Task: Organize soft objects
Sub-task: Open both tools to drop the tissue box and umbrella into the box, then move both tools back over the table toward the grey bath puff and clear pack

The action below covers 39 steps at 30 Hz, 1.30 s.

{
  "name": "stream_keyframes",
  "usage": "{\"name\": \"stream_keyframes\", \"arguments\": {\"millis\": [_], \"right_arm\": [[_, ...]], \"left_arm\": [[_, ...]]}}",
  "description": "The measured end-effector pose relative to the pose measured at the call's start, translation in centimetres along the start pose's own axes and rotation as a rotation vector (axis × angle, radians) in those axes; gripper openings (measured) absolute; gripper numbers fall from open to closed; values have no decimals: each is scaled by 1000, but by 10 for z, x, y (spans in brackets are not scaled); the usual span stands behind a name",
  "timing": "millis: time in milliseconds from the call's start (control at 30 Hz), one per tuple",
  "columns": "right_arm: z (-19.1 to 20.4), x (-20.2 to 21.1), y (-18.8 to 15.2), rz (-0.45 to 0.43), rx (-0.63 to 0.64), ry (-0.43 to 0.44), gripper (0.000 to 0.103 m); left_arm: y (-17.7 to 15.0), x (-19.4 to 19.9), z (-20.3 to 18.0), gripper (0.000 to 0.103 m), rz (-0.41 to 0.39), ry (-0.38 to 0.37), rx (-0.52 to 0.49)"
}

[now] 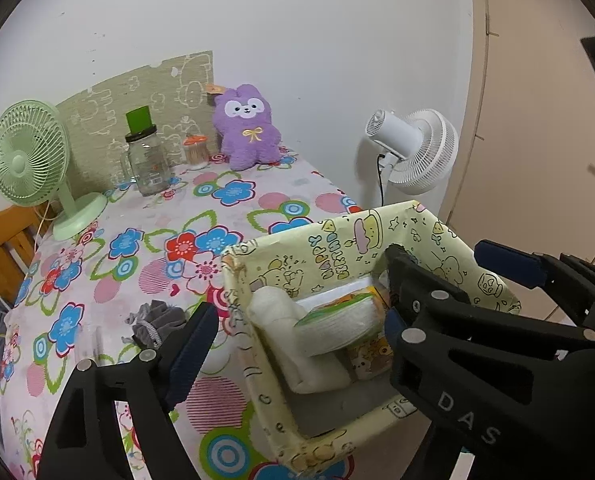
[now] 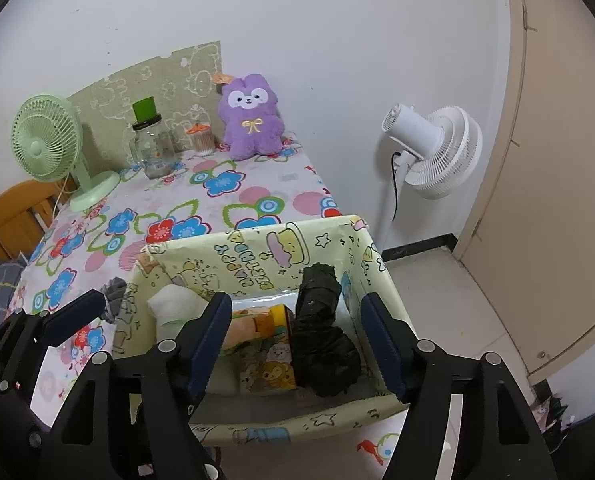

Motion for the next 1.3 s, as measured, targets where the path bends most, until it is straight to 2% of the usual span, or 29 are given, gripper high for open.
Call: {"name": "stream_keyframes", "arguments": {"millis": [133, 267, 333, 500, 1300], "right_arm": [[10, 10, 6, -27, 24, 3, 79], [19, 19, 11, -51, 41, 2, 83], [24, 24, 14, -62, 45, 1, 84], [35, 36, 20, -90, 60, 0, 93], [106, 91, 45, -209, 112, 76, 96]], "left_arm": [[0, 10, 1, 89, -3, -33, -3], [4, 19, 7, 90, -27, -23, 0], [6, 24, 12, 94, -38, -15, 6], [8, 34, 24, 97, -60, -2, 26], [20, 98, 79, 103, -164, 33, 93]]}}
Point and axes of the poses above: each gripper's, at about its wrist camera, not at the fingertips, and x roughly against the way its jaws point, z to its left, y to its top, the point moved 7 cm from there along -x, roughly the way its jaws point, and after that the axes turned 15 degrees about x, right-handed, at the moved point
